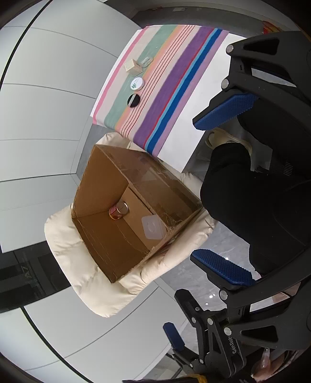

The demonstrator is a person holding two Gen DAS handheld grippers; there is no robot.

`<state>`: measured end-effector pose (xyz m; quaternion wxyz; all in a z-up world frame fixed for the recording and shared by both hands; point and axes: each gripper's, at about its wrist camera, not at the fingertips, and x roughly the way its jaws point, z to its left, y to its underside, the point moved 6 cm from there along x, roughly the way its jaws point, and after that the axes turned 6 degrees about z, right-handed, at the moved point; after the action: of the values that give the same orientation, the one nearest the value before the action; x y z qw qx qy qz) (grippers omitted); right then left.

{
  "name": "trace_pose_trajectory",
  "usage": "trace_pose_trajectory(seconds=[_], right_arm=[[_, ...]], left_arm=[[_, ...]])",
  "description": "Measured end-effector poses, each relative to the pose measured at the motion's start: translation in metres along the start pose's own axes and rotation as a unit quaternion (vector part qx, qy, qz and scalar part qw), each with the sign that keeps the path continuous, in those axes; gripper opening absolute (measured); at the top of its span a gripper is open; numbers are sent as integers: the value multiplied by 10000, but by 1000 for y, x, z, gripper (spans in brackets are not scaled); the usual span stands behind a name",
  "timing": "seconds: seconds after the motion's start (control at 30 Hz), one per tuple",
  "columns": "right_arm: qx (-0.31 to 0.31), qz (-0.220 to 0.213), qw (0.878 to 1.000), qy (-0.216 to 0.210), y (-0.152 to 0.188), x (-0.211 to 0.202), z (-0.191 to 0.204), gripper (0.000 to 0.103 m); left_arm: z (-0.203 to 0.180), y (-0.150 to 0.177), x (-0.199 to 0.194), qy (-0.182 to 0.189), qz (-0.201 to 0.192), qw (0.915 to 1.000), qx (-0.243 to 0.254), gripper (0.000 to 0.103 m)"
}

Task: Organize objects
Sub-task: 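Withdraw both open tools from the box back to the table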

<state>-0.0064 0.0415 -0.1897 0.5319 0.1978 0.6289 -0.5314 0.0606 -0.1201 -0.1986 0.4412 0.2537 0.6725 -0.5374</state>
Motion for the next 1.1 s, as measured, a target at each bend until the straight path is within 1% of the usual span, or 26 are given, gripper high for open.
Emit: trace_pose_trajectory(seconds=[0.1,0.17,0.23,0.33,0.47,0.6,0.7,0.77,0.87,0.93,1.03,1.1], right_arm=[[111,-40,9999,18,-1,-3,-11,101],[180,-91,9998,65,-2,-6,-21,101],[277,-134,9995,110,-3,-9,-32,101],[416,-225,9987,183,-3,-16,-52,101],[646,-328,9969,307,0,-25,-80,101],[949,-405,9937,446,6,-33,-113,101],[1123,-465,9909,570,12,-40,-140,101],[1196,-479,9893,678,18,-44,-159,101],[1339,-472,9857,913,29,-49,-190,101],[1512,-447,9826,979,38,-52,-211,101],[1726,-493,9783,1034,50,-55,-241,101],[1769,-560,9772,1034,56,-56,-256,101]], left_arm=[[-8,0,5,2,55,10000,43,98],[-19,-2,9,124,125,9998,66,98],[-29,-5,9,186,114,9997,116,98],[-51,-16,5,234,-73,9991,358,98],[-85,-32,0,507,-224,9967,599,98],[-118,-45,-2,464,-389,9951,783,98],[-146,-56,-5,548,-542,9933,858,98],[-165,-61,-5,646,-575,9919,926,98],[-195,-64,-2,660,-635,9896,1106,98],[-215,-63,3,717,-604,9889,1154,98],[-244,-61,14,1039,-349,9865,1213,98],[-263,-61,18,1162,-317,9844,1284,98]])
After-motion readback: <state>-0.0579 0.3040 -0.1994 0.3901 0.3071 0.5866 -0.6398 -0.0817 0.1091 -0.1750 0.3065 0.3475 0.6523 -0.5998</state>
